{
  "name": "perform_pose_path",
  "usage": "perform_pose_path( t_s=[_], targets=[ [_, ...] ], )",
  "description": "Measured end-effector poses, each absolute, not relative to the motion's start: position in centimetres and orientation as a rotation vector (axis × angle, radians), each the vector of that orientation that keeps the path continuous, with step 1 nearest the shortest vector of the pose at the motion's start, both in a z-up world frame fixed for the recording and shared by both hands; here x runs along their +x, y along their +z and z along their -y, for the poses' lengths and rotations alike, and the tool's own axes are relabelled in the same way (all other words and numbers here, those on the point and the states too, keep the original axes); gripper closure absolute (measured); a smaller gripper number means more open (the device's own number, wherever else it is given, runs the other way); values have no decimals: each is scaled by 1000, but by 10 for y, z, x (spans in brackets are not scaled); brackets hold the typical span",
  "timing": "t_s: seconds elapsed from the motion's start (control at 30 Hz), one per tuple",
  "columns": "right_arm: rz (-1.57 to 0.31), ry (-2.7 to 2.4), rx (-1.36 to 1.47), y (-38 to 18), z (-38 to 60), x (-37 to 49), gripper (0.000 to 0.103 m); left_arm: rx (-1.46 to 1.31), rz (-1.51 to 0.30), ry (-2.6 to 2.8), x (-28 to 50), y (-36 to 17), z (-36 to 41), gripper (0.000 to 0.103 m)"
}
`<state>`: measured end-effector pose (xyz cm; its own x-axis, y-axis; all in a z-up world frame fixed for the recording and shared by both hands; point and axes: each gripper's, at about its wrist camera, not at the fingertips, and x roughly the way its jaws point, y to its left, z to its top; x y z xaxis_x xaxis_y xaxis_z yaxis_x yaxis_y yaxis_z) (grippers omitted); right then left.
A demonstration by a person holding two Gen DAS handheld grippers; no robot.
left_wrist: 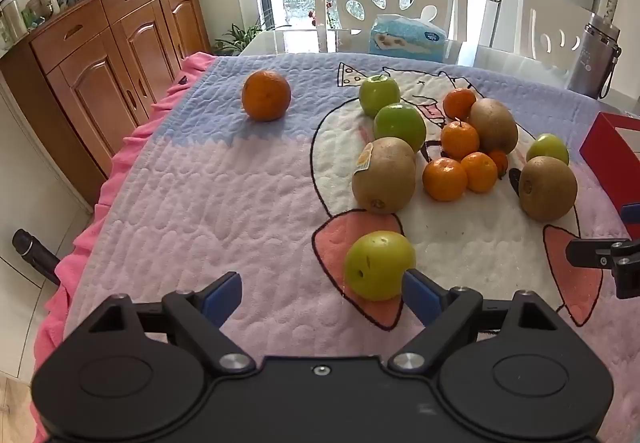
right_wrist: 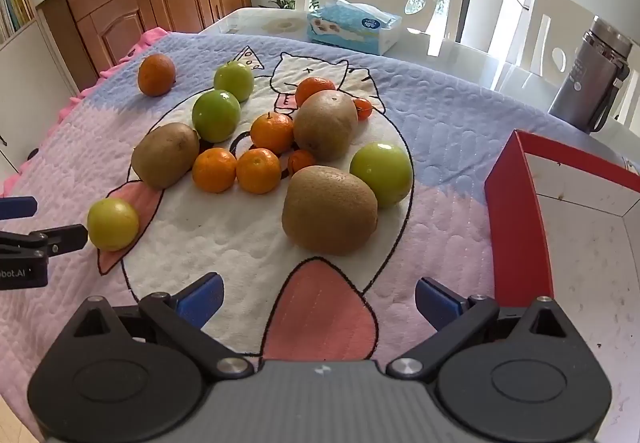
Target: Organize fruits
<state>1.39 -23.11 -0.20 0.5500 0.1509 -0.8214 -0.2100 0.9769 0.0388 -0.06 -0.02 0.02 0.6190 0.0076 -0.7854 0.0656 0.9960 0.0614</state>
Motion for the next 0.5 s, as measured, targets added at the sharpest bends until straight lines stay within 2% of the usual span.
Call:
perform_pose_path(
  t_s=[0.5],
  targets=[
    [-979, 233, -68, 8, 232, 23, 0, 120, -930, -41, 6, -1, 8, 0]
  ],
)
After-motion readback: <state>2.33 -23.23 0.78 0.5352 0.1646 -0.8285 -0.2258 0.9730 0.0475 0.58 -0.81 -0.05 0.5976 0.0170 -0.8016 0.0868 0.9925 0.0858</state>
